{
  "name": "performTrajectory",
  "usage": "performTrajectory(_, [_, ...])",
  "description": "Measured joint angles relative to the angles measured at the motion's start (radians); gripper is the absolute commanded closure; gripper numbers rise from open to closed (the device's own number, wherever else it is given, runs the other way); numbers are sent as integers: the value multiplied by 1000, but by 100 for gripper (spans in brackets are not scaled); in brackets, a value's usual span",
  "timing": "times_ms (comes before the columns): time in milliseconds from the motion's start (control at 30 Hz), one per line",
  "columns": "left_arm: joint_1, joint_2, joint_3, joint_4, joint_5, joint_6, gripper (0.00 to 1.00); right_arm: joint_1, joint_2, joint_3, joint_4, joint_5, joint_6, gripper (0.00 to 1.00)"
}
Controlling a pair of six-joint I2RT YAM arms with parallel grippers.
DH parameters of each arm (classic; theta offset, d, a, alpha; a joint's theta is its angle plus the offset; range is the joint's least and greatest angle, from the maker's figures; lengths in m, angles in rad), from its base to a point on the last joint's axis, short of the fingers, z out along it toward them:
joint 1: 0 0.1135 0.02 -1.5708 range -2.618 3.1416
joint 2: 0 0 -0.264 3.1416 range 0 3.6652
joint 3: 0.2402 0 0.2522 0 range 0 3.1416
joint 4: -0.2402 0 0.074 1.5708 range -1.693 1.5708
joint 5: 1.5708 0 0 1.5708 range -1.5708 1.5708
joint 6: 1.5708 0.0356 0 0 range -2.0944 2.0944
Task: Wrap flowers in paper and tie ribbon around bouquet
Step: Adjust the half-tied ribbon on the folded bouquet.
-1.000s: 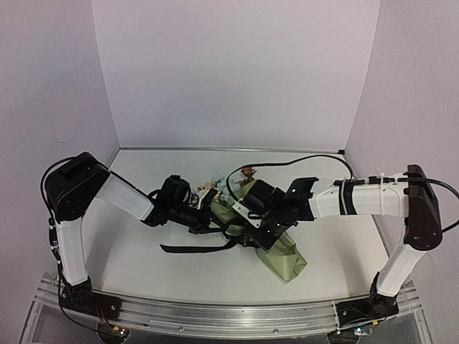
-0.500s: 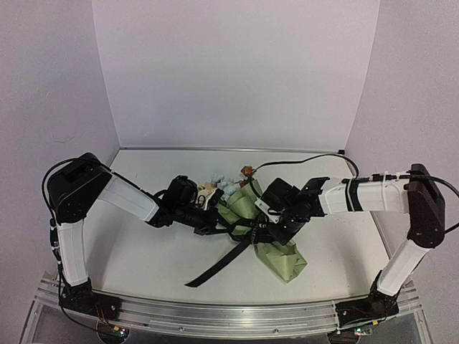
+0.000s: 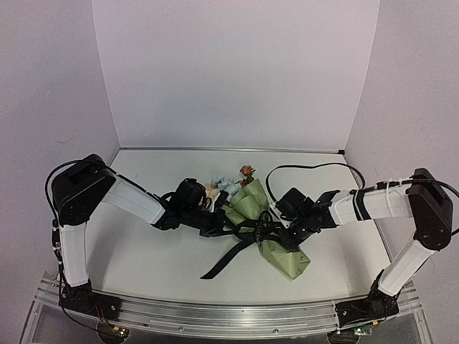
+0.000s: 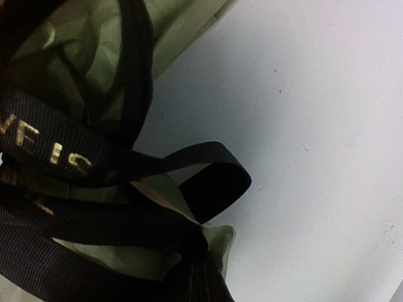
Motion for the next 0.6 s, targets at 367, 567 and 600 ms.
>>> performTrajectory(367, [40, 2, -8, -11, 9, 13, 100, 169, -12, -85, 97, 62, 394, 100])
performTrajectory(567, [102, -83, -97, -98, 40, 82, 100, 287, 74, 73, 102, 118, 596, 100])
performTrajectory(600, [116, -105, -112, -119, 45, 96, 100, 293, 87, 106, 105, 123, 615, 100])
